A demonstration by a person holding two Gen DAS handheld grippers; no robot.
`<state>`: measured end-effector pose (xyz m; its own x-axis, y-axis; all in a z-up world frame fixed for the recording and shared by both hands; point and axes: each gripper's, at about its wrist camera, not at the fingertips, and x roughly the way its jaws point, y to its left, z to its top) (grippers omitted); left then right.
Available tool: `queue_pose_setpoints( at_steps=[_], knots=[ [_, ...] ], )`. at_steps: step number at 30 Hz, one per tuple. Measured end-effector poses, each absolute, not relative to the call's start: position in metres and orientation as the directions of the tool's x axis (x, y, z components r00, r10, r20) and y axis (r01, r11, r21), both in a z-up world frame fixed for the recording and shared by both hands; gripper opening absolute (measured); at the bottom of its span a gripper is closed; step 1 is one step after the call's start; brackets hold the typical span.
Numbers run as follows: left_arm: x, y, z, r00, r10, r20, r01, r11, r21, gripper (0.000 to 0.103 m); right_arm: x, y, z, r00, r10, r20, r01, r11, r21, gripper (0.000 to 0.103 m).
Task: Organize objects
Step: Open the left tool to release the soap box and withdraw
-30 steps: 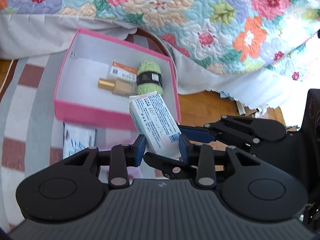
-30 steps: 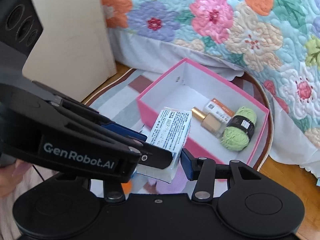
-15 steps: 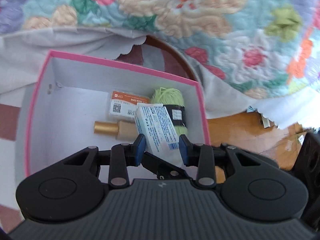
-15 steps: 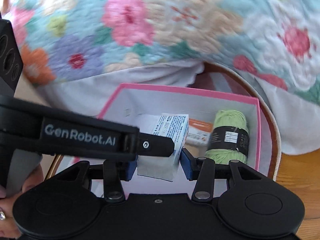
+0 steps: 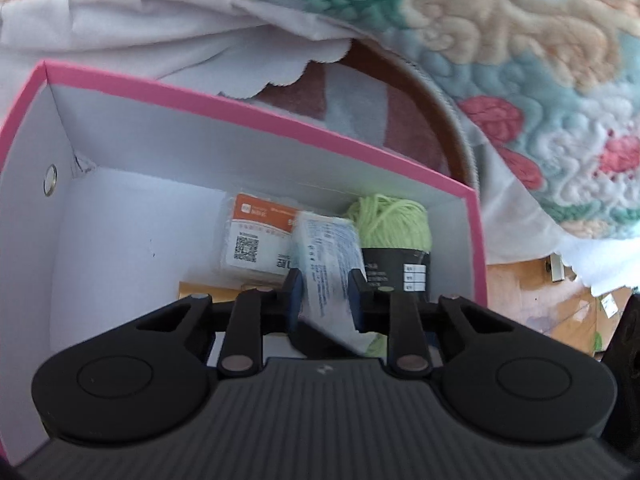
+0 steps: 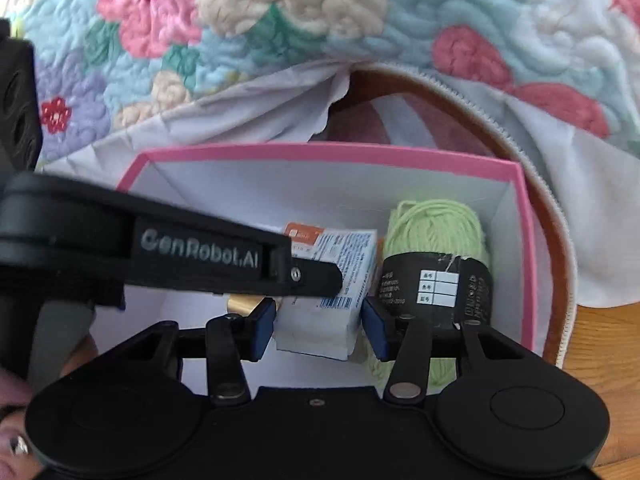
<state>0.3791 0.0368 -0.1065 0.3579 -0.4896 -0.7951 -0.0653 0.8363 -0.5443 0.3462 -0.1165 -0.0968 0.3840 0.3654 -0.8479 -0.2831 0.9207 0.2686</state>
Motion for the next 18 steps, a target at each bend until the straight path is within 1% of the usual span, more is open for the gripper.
queue_pose_setpoints(
  at_steps=[2, 5, 6, 7, 8, 9, 10, 12, 14, 15, 18],
  knots=[
    [0.378, 0.036, -0.111, 0.347, -0.489, -0.801, -0.072, 0.837, -0.542, 0.021, 0.343, -0.124, -0.098, 0.356, 0.386, -0.851, -0.279, 0.913, 0.297, 0.059],
    [0.375, 0.032, -0.114, 0.362, -0.468, -0.807, -0.068, 0.850, -0.523, 0.020, 0.332, -0.126, -0.096, 0.361, 0.396, -0.844, -0.340, 0.899, 0.277, 0.059],
    [0.374, 0.030, -0.115, 0.364, -0.462, -0.809, -0.073, 0.851, -0.520, 0.020, 0.329, -0.125, -0.097, 0.364, 0.388, -0.847, -0.356, 0.898, 0.258, 0.056],
    [0.374, 0.029, -0.116, 0.367, -0.457, -0.810, -0.081, 0.852, -0.517, 0.020, 0.327, -0.124, -0.098, 0.366, 0.372, -0.853, -0.369, 0.899, 0.234, 0.046],
    [0.374, 0.028, -0.117, 0.371, -0.454, -0.810, -0.084, 0.852, -0.516, 0.020, 0.326, -0.122, -0.100, 0.362, 0.356, -0.861, -0.386, 0.899, 0.209, 0.040],
    [0.375, 0.027, -0.117, 0.376, -0.450, -0.810, -0.090, 0.852, -0.516, 0.020, 0.325, -0.121, -0.102, 0.361, 0.341, -0.868, -0.401, 0.897, 0.186, 0.030],
    [0.375, 0.027, -0.117, 0.381, -0.446, -0.810, -0.094, 0.853, -0.514, 0.020, 0.324, -0.118, -0.104, 0.367, 0.318, -0.874, -0.414, 0.898, 0.153, 0.022],
    [0.375, 0.027, -0.116, 0.389, -0.438, -0.810, -0.109, 0.851, -0.513, 0.020, 0.324, -0.113, -0.108, 0.387, 0.264, -0.884, -0.428, 0.900, 0.082, 0.013],
    [0.372, 0.029, -0.115, 0.398, -0.432, -0.809, -0.141, 0.843, -0.519, 0.021, 0.327, -0.112, -0.110, 0.402, 0.242, -0.883, -0.432, 0.900, 0.050, 0.010],
    [0.368, 0.031, -0.112, 0.396, -0.425, -0.814, -0.162, 0.840, -0.518, 0.022, 0.330, -0.115, -0.109, 0.415, 0.245, -0.876, -0.416, 0.907, 0.057, 0.007],
    [0.353, 0.029, -0.096, 0.413, -0.381, -0.827, -0.148, 0.868, -0.474, 0.026, 0.334, -0.122, -0.106, 0.436, 0.279, -0.855, -0.371, 0.922, 0.112, 0.006]
  ],
)
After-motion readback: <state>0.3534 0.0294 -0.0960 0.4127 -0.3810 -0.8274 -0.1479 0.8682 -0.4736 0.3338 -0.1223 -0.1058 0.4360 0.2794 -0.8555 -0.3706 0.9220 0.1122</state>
